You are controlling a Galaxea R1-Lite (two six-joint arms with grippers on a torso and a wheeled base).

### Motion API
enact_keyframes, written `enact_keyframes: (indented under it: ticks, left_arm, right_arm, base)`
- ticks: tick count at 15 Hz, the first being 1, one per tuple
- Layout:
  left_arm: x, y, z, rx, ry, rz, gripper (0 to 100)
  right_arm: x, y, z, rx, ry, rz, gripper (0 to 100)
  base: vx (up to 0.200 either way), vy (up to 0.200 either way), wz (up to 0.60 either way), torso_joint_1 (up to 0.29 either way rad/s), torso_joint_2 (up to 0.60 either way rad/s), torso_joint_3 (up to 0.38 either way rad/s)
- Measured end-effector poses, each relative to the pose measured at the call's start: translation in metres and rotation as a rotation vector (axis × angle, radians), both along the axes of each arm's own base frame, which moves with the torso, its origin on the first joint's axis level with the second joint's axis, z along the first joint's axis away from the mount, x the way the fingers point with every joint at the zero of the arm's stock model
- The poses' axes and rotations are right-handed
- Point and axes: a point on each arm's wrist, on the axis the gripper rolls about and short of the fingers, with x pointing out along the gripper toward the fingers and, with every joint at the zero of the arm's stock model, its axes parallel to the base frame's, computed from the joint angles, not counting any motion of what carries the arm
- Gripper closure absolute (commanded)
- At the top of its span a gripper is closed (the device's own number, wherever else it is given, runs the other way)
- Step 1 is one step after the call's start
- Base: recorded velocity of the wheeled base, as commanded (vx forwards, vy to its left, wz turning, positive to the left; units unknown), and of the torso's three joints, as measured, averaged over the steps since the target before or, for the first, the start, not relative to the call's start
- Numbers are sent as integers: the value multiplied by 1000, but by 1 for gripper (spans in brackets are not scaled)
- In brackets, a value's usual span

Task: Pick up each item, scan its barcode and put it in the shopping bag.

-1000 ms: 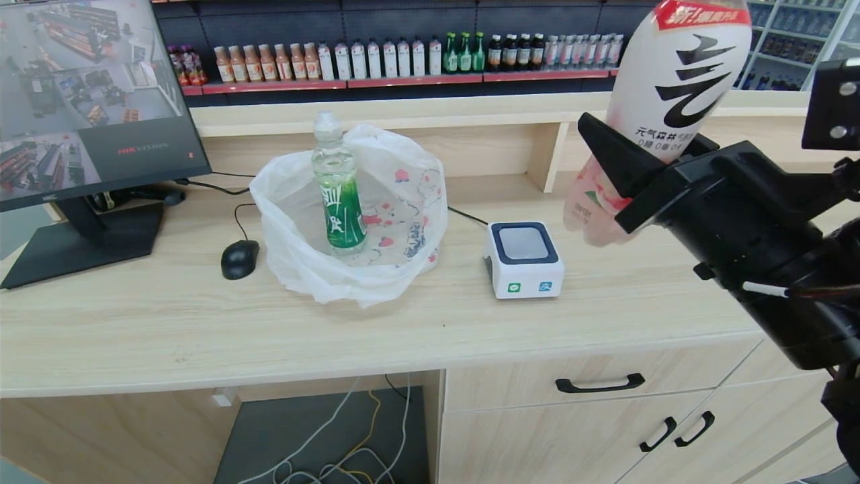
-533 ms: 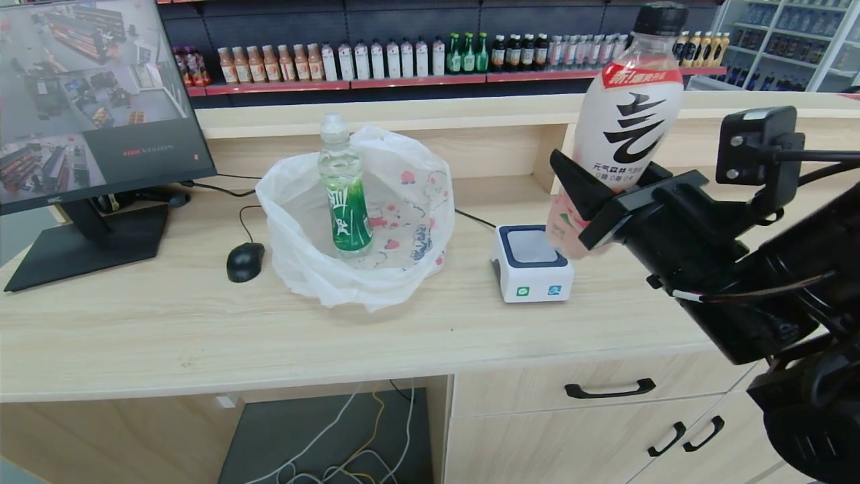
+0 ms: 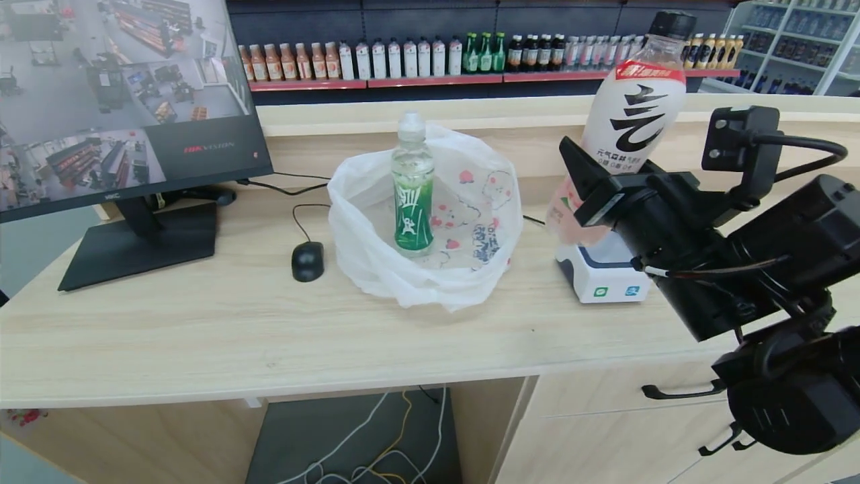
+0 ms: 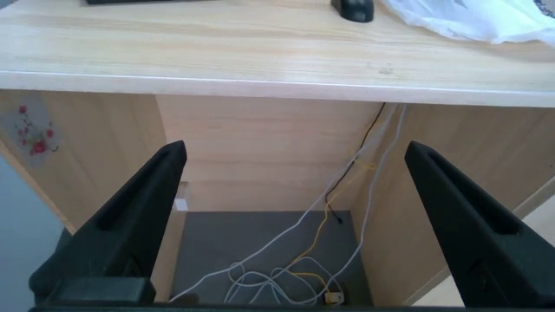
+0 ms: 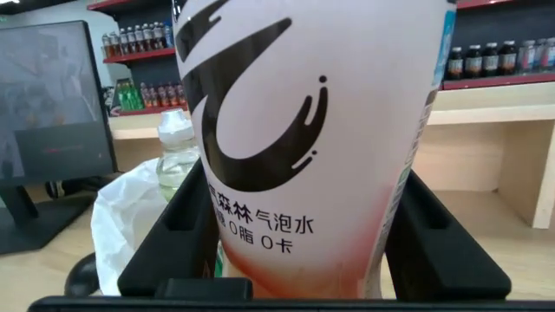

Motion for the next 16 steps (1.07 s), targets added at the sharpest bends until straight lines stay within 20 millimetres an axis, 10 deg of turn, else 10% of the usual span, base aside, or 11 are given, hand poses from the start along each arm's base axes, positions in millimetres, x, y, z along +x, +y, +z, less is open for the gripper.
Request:
enact_keyframes:
  ticks: [16]
  left_arm:
    - [0,0,0,5,0,-2,0]
  right_arm:
    - [88,43,-31,-14,-11,-31,100]
  base:
    - [0,25,0,1,0,1]
